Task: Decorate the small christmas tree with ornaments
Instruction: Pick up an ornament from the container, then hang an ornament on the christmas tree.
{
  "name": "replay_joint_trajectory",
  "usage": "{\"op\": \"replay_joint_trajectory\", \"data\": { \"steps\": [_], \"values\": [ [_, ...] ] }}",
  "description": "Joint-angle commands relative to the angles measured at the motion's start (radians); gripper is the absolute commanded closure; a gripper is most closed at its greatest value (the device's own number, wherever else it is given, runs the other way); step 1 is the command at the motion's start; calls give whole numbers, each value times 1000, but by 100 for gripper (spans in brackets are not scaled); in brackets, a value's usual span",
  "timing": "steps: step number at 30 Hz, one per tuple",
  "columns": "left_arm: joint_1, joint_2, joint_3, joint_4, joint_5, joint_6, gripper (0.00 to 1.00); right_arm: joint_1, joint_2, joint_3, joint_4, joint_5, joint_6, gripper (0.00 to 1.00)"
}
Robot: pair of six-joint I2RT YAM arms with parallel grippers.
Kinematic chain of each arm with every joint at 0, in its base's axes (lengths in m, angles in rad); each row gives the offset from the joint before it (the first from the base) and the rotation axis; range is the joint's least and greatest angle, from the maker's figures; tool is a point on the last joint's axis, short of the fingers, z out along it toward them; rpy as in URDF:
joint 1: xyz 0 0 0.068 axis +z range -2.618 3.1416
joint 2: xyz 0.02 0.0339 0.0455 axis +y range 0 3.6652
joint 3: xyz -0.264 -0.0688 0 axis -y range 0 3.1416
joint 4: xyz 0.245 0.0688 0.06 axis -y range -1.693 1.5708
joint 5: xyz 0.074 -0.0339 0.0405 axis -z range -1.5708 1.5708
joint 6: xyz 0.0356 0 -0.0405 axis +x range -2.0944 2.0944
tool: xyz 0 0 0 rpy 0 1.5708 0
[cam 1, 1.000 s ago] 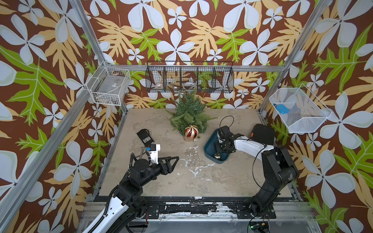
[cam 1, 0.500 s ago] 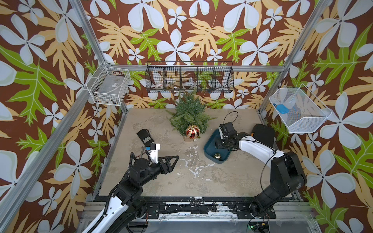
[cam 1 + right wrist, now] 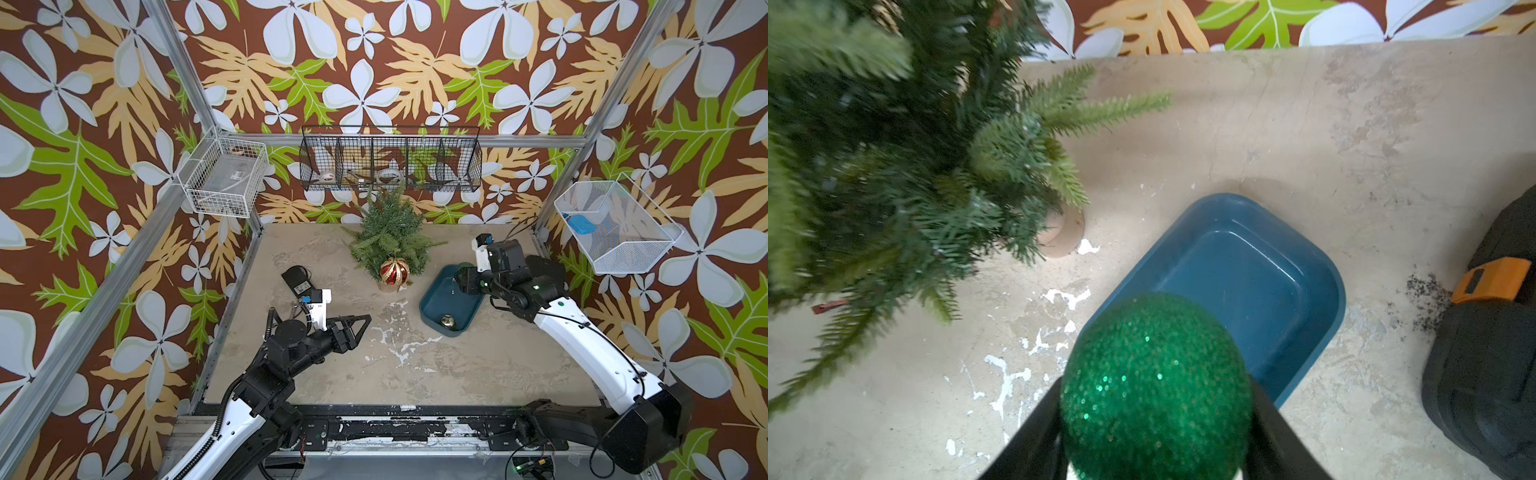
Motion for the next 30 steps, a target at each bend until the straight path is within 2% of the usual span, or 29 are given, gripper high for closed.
{"op": "replay_joint_trajectory", "data": {
  "steps": [1,13,22,30],
  "values": [
    [3,2,15,54,28,2,24,0,-38,25,-45,-48,0,44],
    [3,3,45,95,45,-31,27,3,-147,117,-77,-204,-6,44],
    [2,18,99,106,61,-32,50,9,-148,200,-80,-307,-5,44],
    [2,46,186,99,64,-11,52,18,-132,280,-77,-374,5,44]
  ]
}}
